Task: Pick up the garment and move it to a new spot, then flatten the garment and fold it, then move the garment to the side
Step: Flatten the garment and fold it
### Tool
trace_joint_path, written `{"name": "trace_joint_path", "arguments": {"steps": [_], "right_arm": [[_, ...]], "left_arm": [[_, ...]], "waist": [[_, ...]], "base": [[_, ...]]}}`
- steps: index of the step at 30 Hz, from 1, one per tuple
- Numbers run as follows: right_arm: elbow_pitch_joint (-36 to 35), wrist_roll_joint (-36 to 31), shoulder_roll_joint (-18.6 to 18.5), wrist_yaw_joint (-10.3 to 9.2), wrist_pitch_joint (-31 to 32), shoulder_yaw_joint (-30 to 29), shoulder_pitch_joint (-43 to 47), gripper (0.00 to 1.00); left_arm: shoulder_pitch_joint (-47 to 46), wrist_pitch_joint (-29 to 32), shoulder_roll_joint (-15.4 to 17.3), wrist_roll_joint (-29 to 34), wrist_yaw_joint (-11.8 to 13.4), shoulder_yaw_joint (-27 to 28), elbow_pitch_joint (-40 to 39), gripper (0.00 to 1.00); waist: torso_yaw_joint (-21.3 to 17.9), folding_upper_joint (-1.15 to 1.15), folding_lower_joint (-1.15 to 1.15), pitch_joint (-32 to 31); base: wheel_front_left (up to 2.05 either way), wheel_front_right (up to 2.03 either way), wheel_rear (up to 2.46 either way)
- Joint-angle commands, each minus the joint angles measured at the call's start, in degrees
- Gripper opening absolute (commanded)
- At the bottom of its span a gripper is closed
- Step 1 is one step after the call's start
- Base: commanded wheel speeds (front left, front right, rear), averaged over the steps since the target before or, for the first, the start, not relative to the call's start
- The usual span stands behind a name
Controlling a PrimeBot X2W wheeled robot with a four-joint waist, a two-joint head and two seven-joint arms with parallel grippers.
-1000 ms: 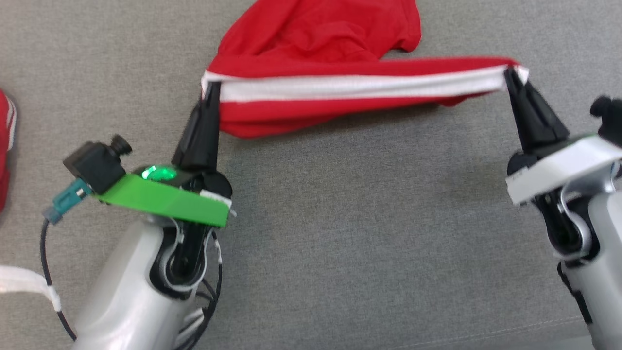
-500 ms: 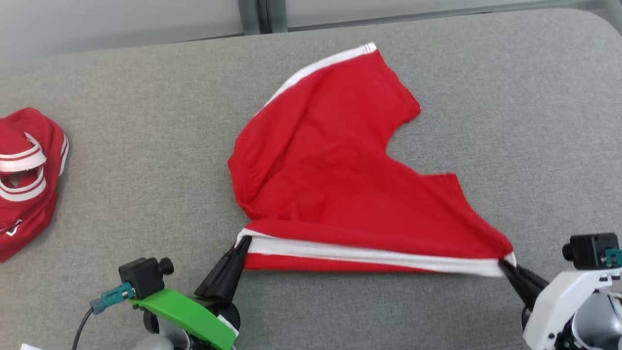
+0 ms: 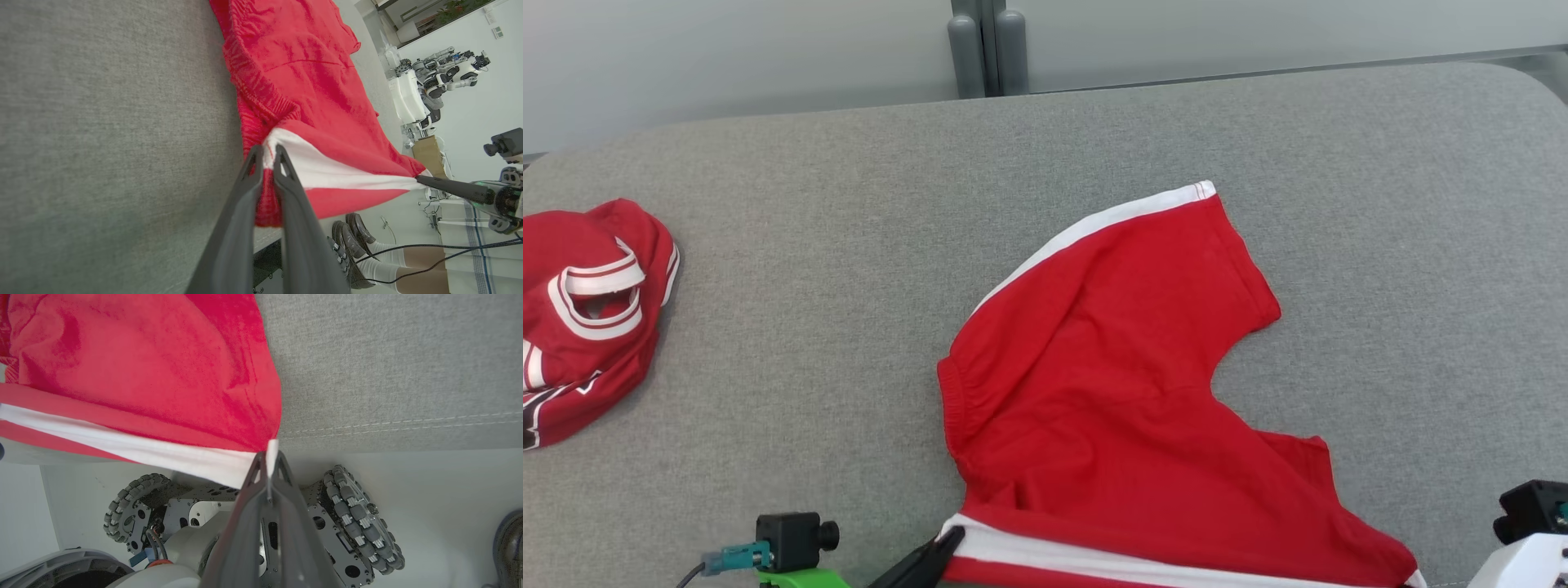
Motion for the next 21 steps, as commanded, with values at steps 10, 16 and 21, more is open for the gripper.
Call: {"name": "trace_joint_path", "arguments": {"steps": [10,16,21], "right_arm": [[-1.6,-0.4,-9.0,-0.11,-10.6,1.6,-13.7,0.0],[5.9,-0.8,-15.6,-0.12,-15.9,7.1,-27.3,0.0],[14.9,-2.6,-18.6,-0.12,-20.7,12.5,-38.2,0.0]], "left_arm": [[-6.4,-6.9,-3.8,-0.4,-0.1,3.8,-4.4,0.0],[-13.5,-8.4,-8.0,1.1,-0.1,5.0,1.1,0.0],[-18.7,-9.5,-13.0,2.2,-0.1,6.4,8.2,0.0]], "waist": [[2.2,0.0,0.0,1.7],[4.2,0.0,0.0,4.0],[6.1,0.0,0.0,7.0]], "base": [[0.0,0.0,0.0],[0.0,0.0,0.0],[0.0,0.0,0.0]]}}
